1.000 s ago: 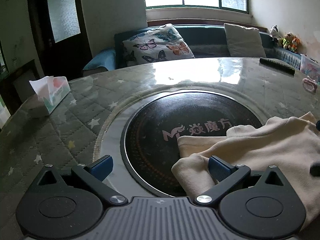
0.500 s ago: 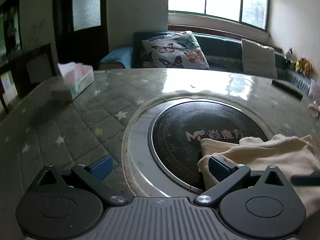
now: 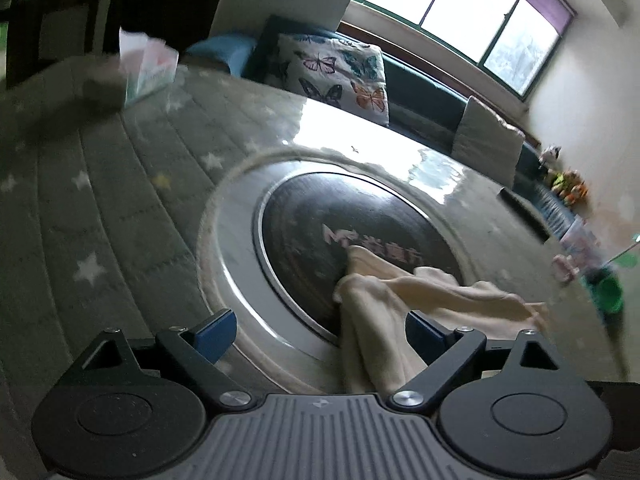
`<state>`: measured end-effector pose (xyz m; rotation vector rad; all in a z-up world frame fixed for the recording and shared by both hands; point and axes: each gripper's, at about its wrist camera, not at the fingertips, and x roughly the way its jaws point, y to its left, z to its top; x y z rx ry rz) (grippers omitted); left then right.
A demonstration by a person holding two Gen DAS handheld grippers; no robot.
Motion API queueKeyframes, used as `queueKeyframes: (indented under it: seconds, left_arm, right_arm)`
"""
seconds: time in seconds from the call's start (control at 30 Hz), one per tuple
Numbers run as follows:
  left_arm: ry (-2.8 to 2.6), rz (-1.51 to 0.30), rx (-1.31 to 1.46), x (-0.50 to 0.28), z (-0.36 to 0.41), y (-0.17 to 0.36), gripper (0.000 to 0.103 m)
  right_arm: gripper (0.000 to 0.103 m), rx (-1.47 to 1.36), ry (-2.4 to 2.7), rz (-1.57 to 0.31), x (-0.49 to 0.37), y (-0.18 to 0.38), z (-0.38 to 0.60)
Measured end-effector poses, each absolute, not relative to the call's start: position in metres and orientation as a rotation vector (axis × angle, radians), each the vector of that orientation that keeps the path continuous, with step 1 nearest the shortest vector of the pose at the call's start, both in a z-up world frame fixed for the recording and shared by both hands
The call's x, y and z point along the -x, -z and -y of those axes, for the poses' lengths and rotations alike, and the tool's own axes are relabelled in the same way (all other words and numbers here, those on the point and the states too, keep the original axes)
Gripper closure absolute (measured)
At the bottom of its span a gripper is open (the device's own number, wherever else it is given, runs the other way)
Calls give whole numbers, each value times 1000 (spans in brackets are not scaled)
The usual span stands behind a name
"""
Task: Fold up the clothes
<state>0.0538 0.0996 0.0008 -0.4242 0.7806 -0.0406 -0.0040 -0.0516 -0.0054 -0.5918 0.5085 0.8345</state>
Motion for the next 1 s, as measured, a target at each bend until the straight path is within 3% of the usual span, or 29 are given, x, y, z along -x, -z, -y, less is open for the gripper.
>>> queueKeyframes:
  seconds: [0.27,0.4,0.5,0.53,0.57,0.8,1.0]
  left_arm:
    - [112,-856,623,-55,-86,4,10]
    - [130,-890,722,-61,-86,13,31]
    - [148,-909,768,-64,-87,18,58]
    - [148,-915,779,-65,-88,20,72]
    - [142,-920,779,-65,-88,23,78]
    - [148,-914,787,-63,-94,29,83]
    - [148,-908,773,-62,-94,30,83]
  right_arm:
    - [90,443,-826,-501,2,-20,82]
    - [91,429,-840,-494,8,-23,90]
    - [91,426,-855,-495,11,-23,93]
    - [91,423,-862,-502,11,-23,93]
    - [90,420,-869,-509,11,-23,94]
    - [77,334,-829,-549,2,-24,125]
    - [77,271,-598,-613,-42,-10,178]
